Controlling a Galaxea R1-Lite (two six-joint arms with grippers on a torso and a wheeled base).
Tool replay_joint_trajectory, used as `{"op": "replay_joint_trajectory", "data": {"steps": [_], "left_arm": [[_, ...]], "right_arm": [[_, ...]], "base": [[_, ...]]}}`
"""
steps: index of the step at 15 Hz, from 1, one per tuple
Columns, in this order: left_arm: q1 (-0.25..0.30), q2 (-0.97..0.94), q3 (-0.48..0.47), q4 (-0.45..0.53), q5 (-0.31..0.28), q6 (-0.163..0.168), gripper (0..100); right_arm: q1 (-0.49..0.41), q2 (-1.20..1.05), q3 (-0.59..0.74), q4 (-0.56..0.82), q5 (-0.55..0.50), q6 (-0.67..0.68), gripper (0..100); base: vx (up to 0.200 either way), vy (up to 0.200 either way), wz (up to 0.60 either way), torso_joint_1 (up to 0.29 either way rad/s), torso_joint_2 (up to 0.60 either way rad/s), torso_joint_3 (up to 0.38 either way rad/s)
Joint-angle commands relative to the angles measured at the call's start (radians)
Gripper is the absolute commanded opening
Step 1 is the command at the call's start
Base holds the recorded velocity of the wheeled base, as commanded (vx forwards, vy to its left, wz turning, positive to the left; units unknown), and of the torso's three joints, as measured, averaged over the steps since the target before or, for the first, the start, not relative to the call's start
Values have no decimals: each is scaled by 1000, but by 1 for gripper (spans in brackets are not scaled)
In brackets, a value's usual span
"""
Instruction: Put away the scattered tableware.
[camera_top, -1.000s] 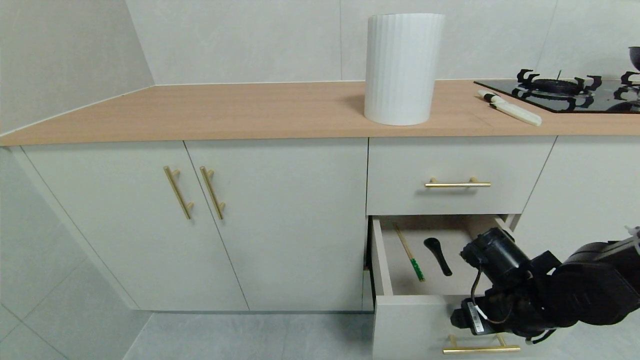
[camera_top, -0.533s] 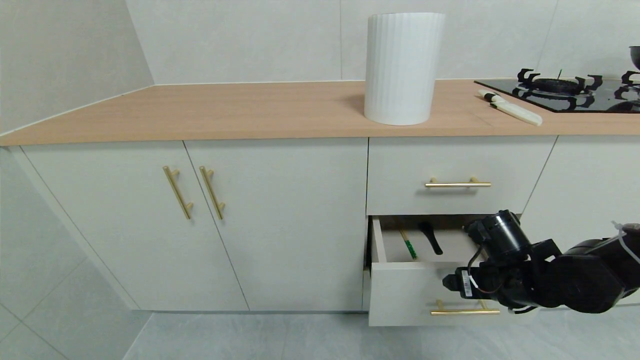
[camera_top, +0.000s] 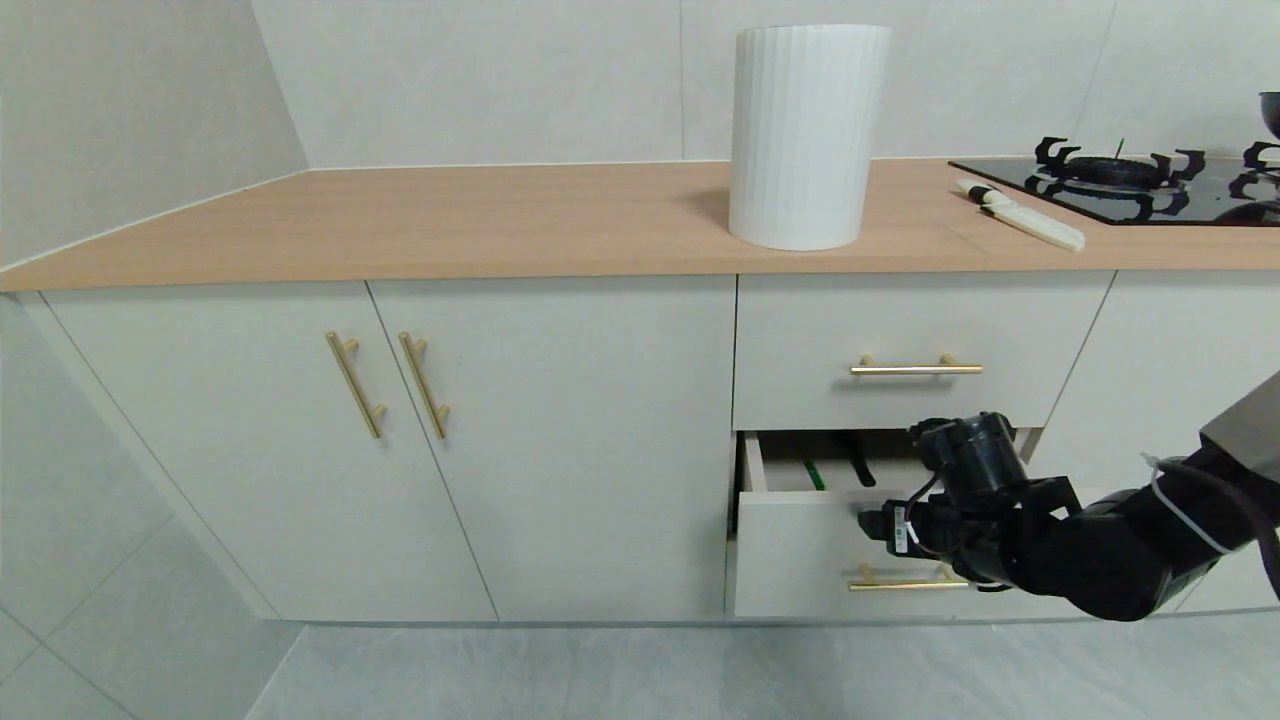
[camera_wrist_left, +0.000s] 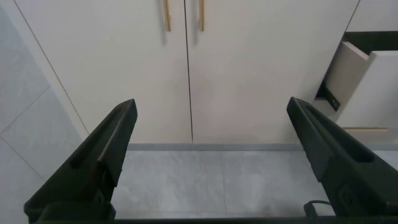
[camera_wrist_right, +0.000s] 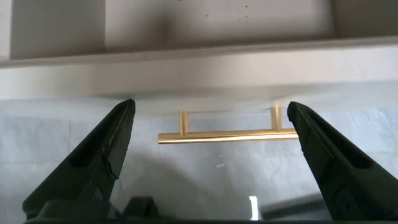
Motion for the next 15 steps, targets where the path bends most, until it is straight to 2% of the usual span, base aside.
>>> {"op": "replay_joint_trajectory", "data": {"steps": [1,7,11,15], "left_arm": [[0,0,0,0,0,0,100],[0,0,0,0,0,0,100],[0,0,0,0,0,0,100],[0,0,0,0,0,0,100]], "right_arm": [[-4,44,2,-16,-2,1,100],[-24,179,3,-317,-51,1,100],[-36,246,-6,-443,-63,-2,100],[-49,297,-41,-495,-85,0,100]], "base": [[0,0,0,0,0,0],[0,0,0,0,0,0],[0,0,0,0,0,0],[0,0,0,0,0,0]]}}
